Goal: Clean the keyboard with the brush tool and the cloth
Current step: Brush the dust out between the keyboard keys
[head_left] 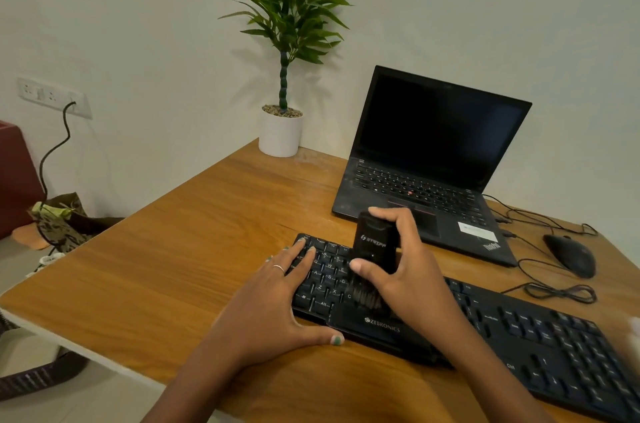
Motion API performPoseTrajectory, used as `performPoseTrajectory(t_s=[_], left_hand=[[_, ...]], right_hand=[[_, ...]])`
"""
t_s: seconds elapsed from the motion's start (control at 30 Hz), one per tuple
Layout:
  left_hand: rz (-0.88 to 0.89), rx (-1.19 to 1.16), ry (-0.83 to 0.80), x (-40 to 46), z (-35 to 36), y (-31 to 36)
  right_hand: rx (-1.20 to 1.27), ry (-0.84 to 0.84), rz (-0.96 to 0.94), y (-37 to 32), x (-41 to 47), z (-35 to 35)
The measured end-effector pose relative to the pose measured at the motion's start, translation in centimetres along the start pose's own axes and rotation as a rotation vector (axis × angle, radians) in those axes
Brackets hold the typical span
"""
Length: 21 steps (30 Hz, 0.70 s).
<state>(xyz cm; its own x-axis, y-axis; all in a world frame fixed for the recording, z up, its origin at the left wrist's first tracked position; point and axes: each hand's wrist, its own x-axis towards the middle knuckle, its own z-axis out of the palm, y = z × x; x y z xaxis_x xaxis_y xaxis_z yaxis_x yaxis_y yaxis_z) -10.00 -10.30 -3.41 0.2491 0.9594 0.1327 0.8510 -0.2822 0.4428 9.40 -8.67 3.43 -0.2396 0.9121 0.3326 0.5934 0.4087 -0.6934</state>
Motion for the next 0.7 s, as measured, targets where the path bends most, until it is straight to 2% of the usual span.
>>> performPoseTrajectory(t_s=[0.1, 0.27, 0.47, 0.7], left_hand=[[-0.004, 0.002, -0.001, 0.0, 0.0, 0.2], [-0.002, 0.007, -0.01, 0.0, 0.0, 0.1], [-0.019, -0.008, -0.01, -0.1, -0.2, 0.4], [-0.018, 0.007, -0.025, -0.1, -0.1, 0.2]], right_hand=[[-0.062, 0.108, 0.022, 0.4, 0.4, -0.3], [-0.019, -0.026, -0.023, -0.4, -0.9, 0.0], [-0.305, 0.238, 0.009, 1.5, -0.5, -1.0], [-0.333, 0.323, 0.142, 2.8, -1.9, -3.0]])
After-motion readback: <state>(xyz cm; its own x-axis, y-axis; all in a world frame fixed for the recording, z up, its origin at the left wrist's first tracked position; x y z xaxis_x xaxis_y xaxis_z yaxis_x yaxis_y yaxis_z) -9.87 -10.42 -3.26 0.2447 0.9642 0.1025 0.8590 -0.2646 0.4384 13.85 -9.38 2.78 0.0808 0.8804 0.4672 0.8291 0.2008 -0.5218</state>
